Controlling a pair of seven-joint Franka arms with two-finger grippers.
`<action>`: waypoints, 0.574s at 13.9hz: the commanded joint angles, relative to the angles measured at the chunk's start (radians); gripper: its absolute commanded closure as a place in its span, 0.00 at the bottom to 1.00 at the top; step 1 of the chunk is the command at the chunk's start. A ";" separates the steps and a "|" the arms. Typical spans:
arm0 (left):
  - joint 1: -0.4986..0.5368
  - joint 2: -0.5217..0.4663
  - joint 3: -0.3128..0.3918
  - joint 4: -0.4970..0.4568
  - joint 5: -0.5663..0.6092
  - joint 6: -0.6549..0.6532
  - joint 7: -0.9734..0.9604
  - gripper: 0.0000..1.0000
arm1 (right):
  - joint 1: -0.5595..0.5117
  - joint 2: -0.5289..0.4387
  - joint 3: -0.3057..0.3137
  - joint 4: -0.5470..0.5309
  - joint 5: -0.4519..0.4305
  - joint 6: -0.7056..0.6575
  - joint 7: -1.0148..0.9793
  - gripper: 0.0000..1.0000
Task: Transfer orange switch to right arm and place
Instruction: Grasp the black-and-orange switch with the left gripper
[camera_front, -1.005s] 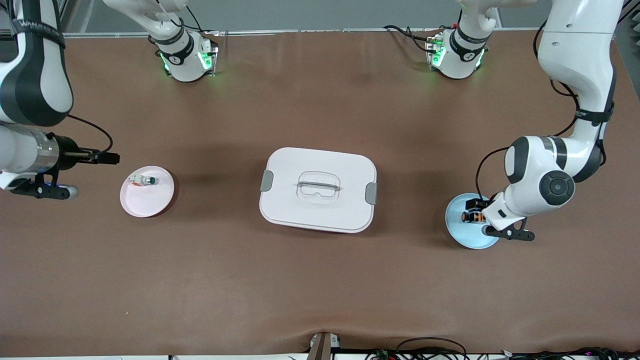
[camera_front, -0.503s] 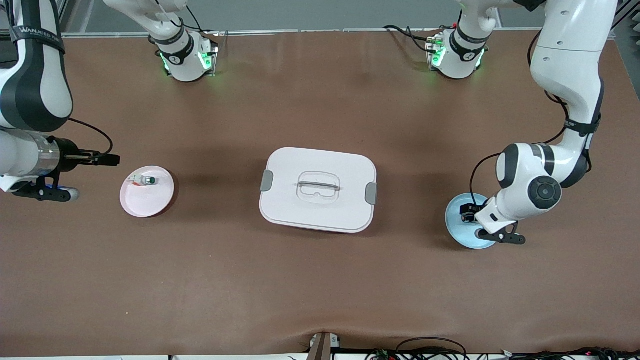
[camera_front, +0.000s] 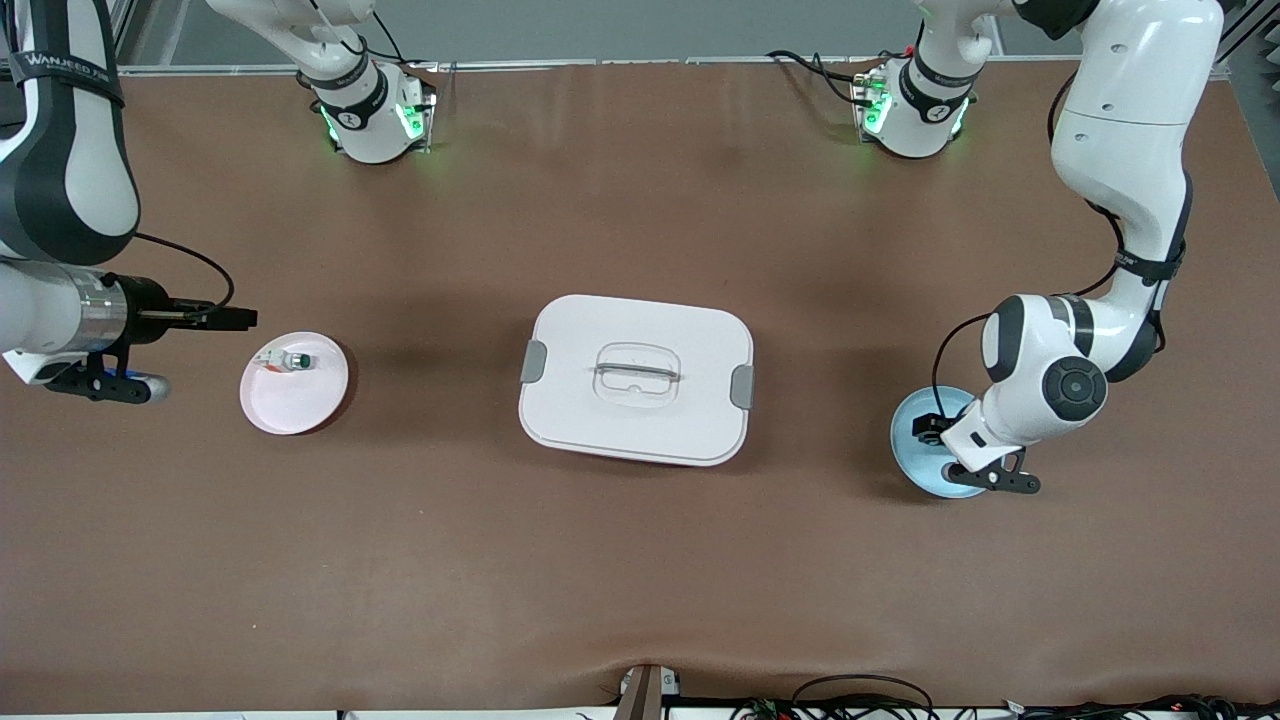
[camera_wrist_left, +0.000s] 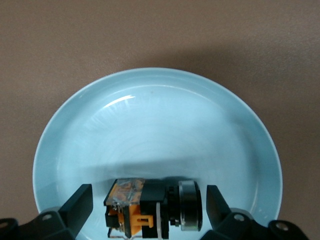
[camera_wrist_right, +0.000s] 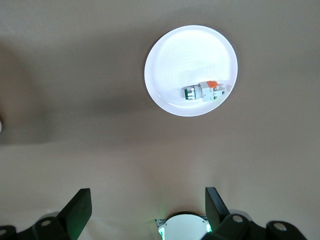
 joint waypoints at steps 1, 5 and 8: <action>-0.001 0.006 0.000 0.009 0.010 0.009 -0.005 0.00 | -0.015 -0.012 0.012 -0.013 0.013 0.001 0.011 0.00; -0.001 0.006 -0.003 0.006 0.010 0.008 -0.005 0.00 | -0.015 -0.012 0.012 -0.013 0.005 0.003 0.009 0.00; -0.006 0.005 -0.005 0.002 0.010 0.008 -0.005 0.00 | -0.005 -0.011 0.015 -0.013 -0.044 0.007 -0.002 0.00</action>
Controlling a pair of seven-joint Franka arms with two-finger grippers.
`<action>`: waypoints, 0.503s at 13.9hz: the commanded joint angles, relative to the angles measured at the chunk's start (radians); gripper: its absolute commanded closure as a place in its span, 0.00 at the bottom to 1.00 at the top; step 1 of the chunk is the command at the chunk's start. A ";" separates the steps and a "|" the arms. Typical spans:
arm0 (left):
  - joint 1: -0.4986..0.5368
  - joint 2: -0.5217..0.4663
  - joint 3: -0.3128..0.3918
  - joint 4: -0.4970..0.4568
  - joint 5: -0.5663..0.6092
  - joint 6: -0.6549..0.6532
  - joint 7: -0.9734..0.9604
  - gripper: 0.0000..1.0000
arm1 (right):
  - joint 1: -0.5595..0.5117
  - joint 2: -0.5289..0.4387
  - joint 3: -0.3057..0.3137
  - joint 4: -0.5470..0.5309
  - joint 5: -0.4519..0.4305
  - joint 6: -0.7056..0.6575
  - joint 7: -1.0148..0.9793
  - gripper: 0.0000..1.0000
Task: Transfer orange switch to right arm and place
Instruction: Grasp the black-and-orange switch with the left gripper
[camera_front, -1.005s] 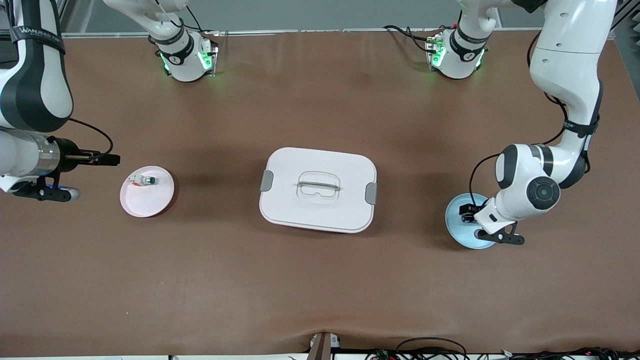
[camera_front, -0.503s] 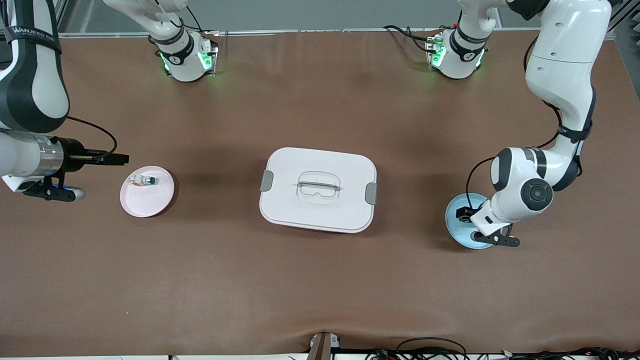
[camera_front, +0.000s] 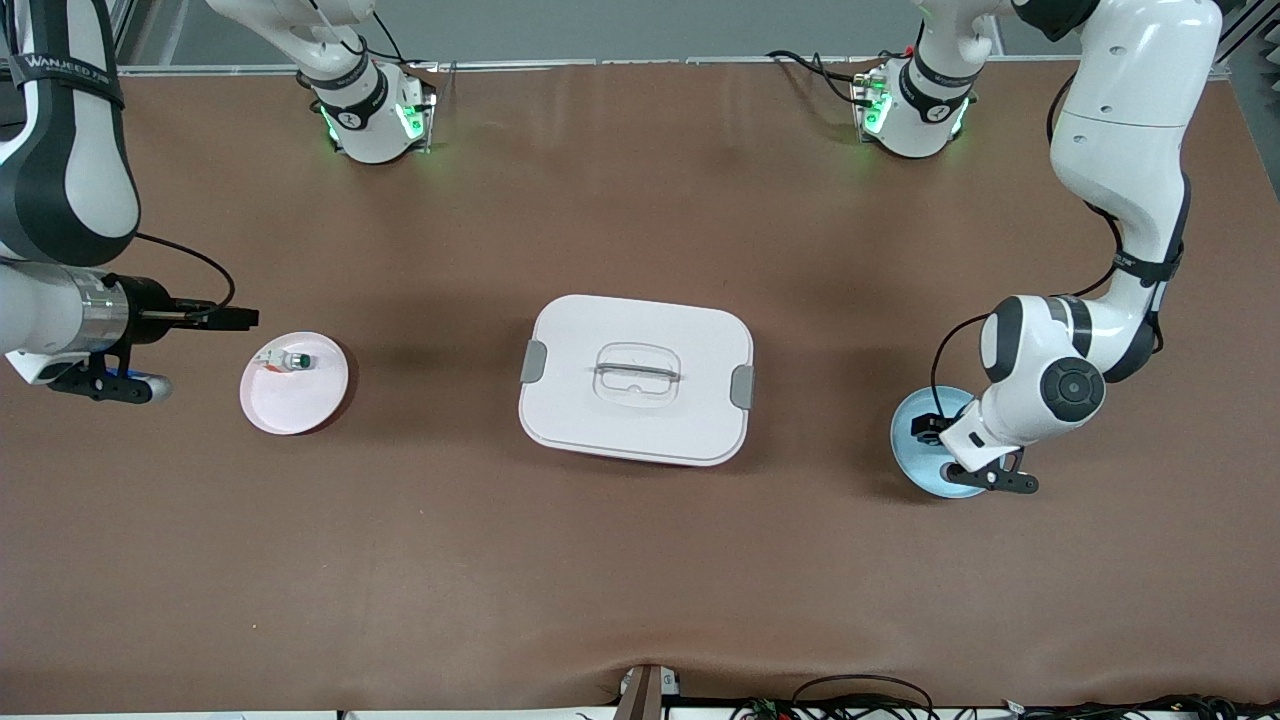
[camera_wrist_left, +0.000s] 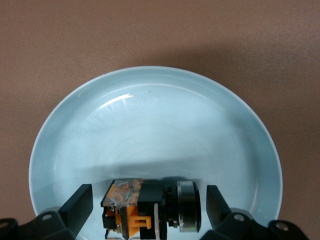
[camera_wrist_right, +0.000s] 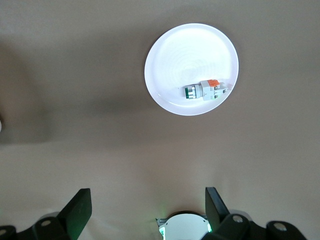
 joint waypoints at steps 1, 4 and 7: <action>-0.006 0.002 -0.003 0.000 0.010 0.006 -0.005 0.00 | 0.007 -0.011 0.015 -0.008 -0.066 0.009 -0.004 0.00; -0.005 0.001 -0.003 -0.003 0.010 0.006 -0.005 0.00 | 0.004 -0.011 0.015 -0.010 -0.063 0.009 -0.003 0.00; -0.005 0.002 -0.003 -0.004 0.010 0.008 -0.005 0.00 | -0.005 -0.009 0.015 -0.021 -0.057 0.011 -0.004 0.00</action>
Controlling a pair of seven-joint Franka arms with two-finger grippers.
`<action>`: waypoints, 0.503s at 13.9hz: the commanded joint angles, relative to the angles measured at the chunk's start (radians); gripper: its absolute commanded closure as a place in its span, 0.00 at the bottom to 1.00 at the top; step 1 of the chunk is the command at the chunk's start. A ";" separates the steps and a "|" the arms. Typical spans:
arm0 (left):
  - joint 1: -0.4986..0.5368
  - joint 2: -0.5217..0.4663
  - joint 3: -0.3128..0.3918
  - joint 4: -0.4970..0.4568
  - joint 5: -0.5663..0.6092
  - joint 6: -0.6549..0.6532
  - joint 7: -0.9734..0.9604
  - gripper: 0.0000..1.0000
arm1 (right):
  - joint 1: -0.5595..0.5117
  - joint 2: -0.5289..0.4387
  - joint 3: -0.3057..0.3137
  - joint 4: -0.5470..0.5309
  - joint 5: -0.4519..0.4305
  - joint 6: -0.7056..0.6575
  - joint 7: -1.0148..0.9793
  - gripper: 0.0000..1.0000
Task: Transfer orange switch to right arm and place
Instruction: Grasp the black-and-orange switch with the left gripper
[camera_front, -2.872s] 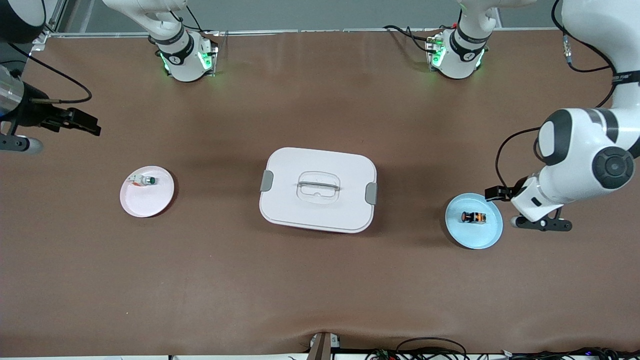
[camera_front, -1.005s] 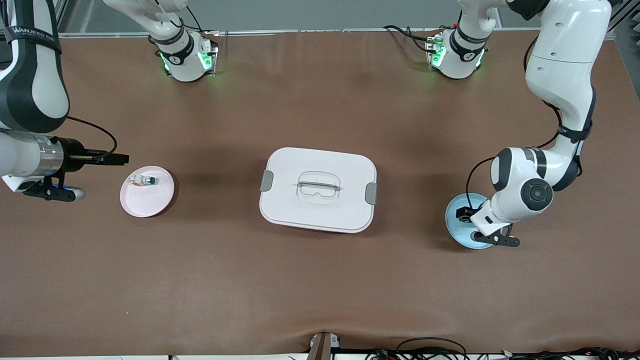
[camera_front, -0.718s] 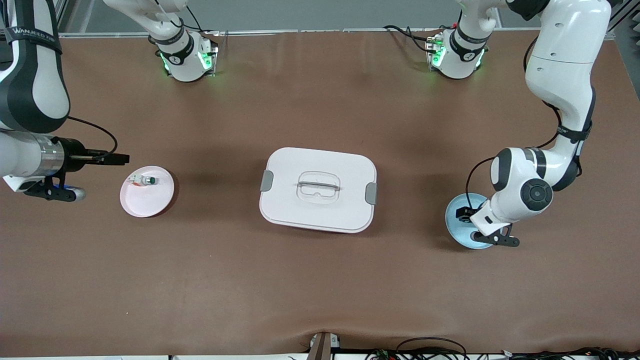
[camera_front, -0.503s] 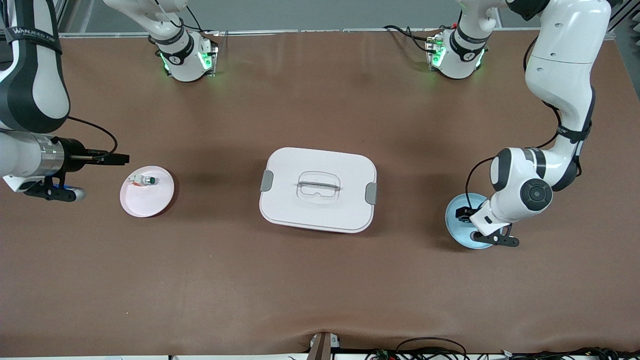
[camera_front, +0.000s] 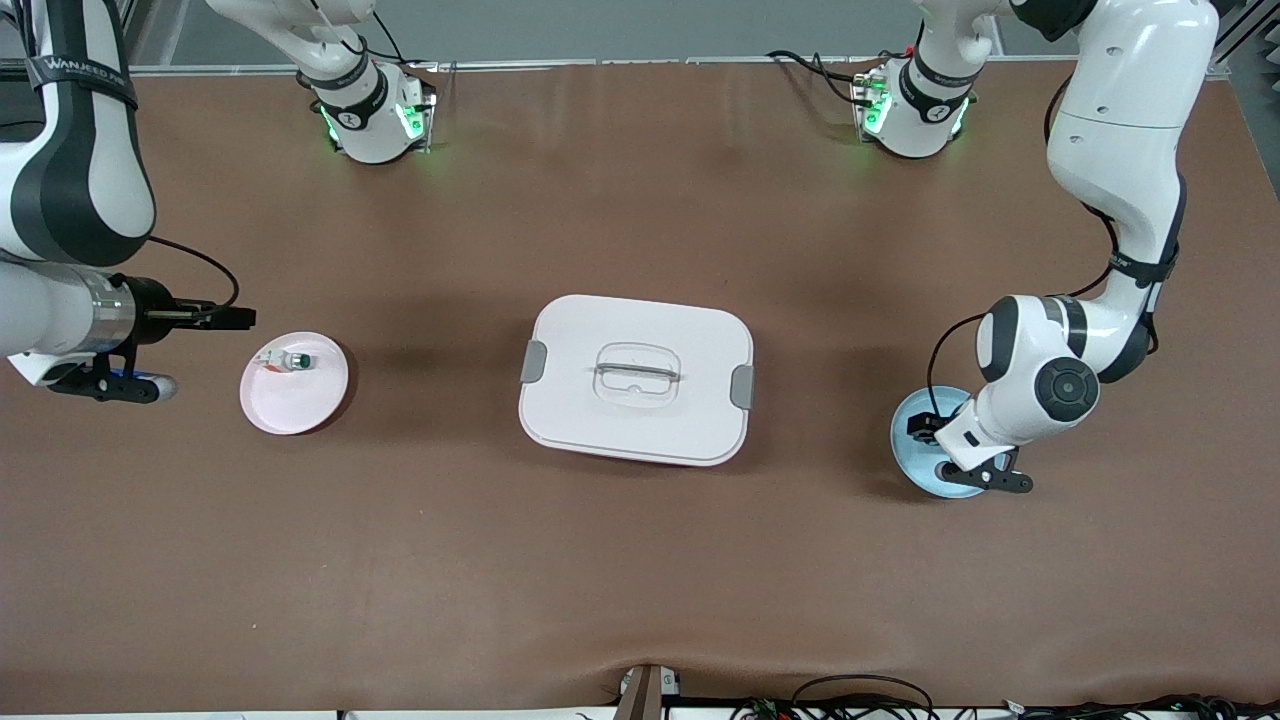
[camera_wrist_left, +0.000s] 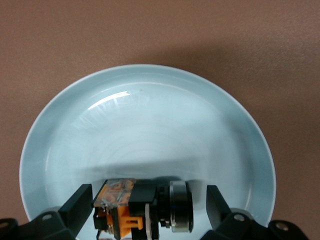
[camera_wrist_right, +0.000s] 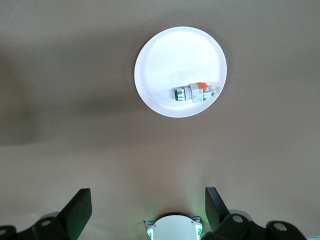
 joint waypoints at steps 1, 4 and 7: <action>-0.001 0.001 -0.001 -0.002 0.010 0.008 -0.005 0.00 | -0.017 -0.008 0.005 -0.018 -0.008 0.008 -0.003 0.00; -0.001 0.001 0.001 -0.002 0.010 0.008 -0.005 0.00 | -0.017 -0.008 0.005 -0.018 -0.008 0.011 -0.008 0.00; -0.001 0.003 0.001 -0.002 0.010 0.008 -0.005 0.06 | -0.017 -0.008 0.005 -0.016 -0.006 0.014 -0.010 0.00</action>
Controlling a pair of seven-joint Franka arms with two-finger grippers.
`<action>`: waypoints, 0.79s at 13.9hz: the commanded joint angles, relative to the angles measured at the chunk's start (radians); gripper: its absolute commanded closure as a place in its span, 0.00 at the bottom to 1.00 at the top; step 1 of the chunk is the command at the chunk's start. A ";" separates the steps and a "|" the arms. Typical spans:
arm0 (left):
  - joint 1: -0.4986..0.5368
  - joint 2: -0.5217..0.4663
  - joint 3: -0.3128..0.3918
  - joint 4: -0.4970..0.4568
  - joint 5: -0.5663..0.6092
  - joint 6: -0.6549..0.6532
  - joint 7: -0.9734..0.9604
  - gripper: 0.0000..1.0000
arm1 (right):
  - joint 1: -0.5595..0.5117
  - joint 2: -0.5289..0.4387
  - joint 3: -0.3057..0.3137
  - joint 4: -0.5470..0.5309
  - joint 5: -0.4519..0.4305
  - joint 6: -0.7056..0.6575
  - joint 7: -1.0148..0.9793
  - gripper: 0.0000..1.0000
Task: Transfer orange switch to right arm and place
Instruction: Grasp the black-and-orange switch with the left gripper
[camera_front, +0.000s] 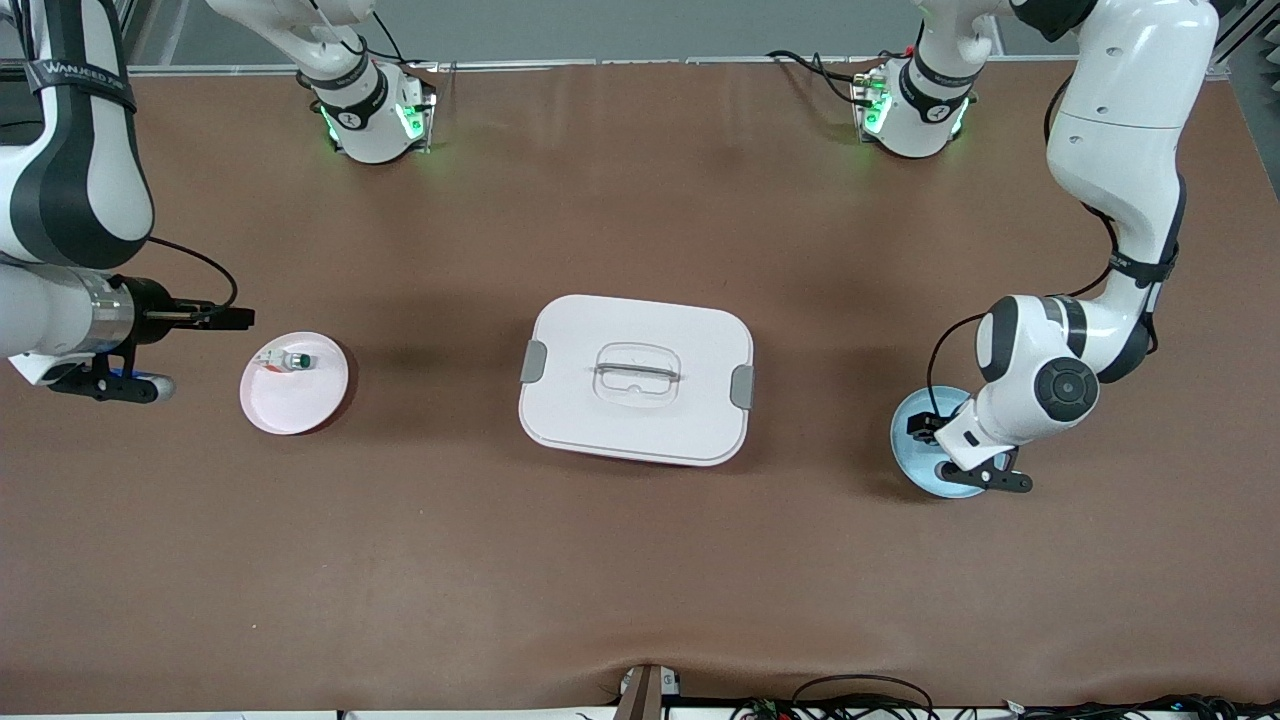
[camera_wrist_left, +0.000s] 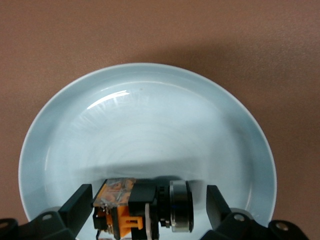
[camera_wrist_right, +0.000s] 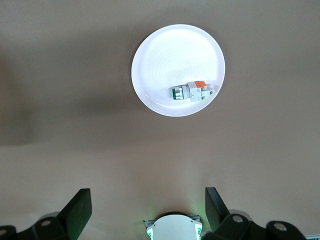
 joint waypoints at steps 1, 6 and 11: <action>0.001 0.002 -0.001 -0.001 0.010 0.008 -0.005 0.24 | -0.012 -0.008 0.008 -0.009 -0.006 0.012 -0.009 0.00; 0.005 0.001 -0.001 -0.001 0.009 0.008 -0.006 0.69 | -0.014 -0.008 0.008 -0.009 -0.006 0.013 -0.030 0.00; 0.007 -0.011 -0.001 0.001 0.009 -0.004 -0.003 0.68 | -0.026 -0.006 0.008 -0.011 -0.006 0.015 -0.050 0.00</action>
